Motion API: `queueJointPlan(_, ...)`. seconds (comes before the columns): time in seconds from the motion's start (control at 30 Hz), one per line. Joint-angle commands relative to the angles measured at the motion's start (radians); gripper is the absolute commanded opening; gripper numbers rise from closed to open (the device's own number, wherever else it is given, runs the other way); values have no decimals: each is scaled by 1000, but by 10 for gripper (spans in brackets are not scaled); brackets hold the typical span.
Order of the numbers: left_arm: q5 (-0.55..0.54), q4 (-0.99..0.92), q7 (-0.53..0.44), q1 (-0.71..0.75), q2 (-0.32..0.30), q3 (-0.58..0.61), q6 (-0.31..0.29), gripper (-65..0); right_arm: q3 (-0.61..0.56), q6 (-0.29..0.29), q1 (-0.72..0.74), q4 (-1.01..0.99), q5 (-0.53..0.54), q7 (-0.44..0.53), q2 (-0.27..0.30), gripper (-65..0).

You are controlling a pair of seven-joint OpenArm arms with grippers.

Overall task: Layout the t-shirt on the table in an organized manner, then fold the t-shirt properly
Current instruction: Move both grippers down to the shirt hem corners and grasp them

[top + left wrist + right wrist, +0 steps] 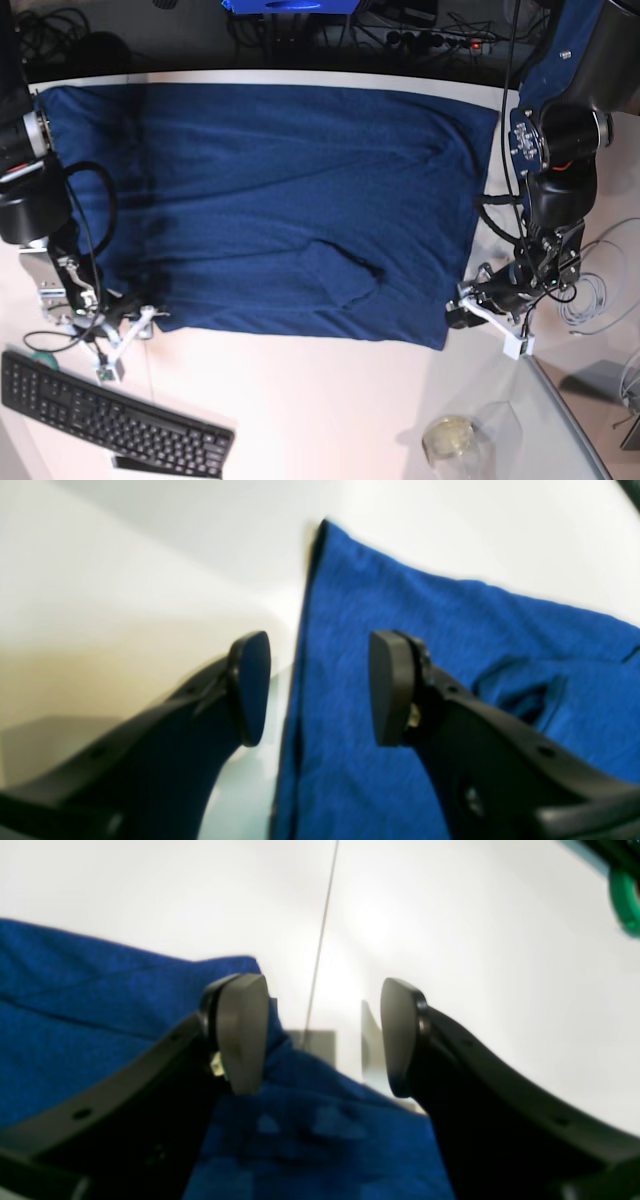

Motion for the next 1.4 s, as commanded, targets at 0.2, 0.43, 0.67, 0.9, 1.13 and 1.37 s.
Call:
queueJointPlan(0.2,-25,-105,-129,-53,5,215,93,-337,-2,1,32,-67,4,19,-38,-308)
queueJointPlan(0.43,-18,-166,-188,-44,14,221,116,-342,-2,1,27,-71,4,19,-41,-323)
queueJointPlan(0.67,-21,-189,-223,-44,19,218,116,-344,2,1,21,-59,4,19,-38,-647)
queueJointPlan(0.9,-25,-87,-218,-55,11,210,116,-344,0,1,-8,51,4,16,-24,-650)
queueJointPlan(1.13,-16,-114,-218,-115,20,221,116,-344,3,1,-85,222,4,5,20,-650)
queueJointPlan(1.37,-15,-111,-183,-92,10,224,112,-346,5,1,-166,418,6,-42,63,-650)
